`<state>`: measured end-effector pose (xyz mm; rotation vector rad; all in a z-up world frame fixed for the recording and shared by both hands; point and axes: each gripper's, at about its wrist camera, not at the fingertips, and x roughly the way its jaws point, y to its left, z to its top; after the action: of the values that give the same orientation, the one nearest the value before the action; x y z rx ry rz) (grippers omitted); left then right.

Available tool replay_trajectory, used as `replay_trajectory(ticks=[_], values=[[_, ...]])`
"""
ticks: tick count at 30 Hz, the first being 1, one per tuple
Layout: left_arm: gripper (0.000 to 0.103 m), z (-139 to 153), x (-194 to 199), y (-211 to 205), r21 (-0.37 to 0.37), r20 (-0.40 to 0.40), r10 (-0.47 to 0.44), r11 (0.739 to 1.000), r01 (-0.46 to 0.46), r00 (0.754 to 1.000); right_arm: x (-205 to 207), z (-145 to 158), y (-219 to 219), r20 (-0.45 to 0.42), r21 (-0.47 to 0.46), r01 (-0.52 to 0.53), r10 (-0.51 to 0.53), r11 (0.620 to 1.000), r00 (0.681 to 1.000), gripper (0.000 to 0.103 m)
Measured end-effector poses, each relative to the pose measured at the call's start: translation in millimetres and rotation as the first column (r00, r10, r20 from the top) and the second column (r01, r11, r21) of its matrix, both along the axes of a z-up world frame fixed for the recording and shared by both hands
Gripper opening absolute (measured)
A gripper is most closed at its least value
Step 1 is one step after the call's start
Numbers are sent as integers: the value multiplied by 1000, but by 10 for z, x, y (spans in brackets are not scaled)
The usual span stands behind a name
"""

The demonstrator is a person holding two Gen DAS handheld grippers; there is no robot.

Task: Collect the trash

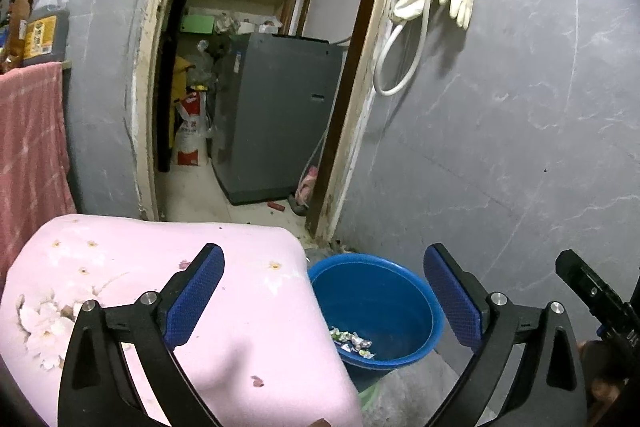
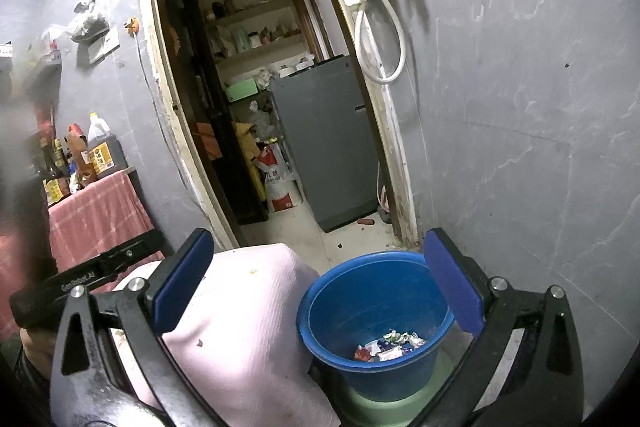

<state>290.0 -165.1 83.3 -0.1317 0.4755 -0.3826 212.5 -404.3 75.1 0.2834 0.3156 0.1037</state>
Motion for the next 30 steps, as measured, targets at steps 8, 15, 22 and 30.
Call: replay_trajectory(ticks=[8,15,22,30], values=[[101,-37,-331,100,14,40,18,1000,-19,999,-307,-13,141,35,-23,12,-11,1000,999,103],[101,-95,-579,220,21,54,23,999,-24,998,-557,-36,262,59,-55,23,-20,998,998,103],[101,-183,-869,380,27,55,38,999,-40,998,-805,-112,389,62,-75,35,-30,997,998,103],[101,-308,-1179,515,48,61,49,997,-52,997,-1101,-192,554,60,-105,48,-42,993,997,103]])
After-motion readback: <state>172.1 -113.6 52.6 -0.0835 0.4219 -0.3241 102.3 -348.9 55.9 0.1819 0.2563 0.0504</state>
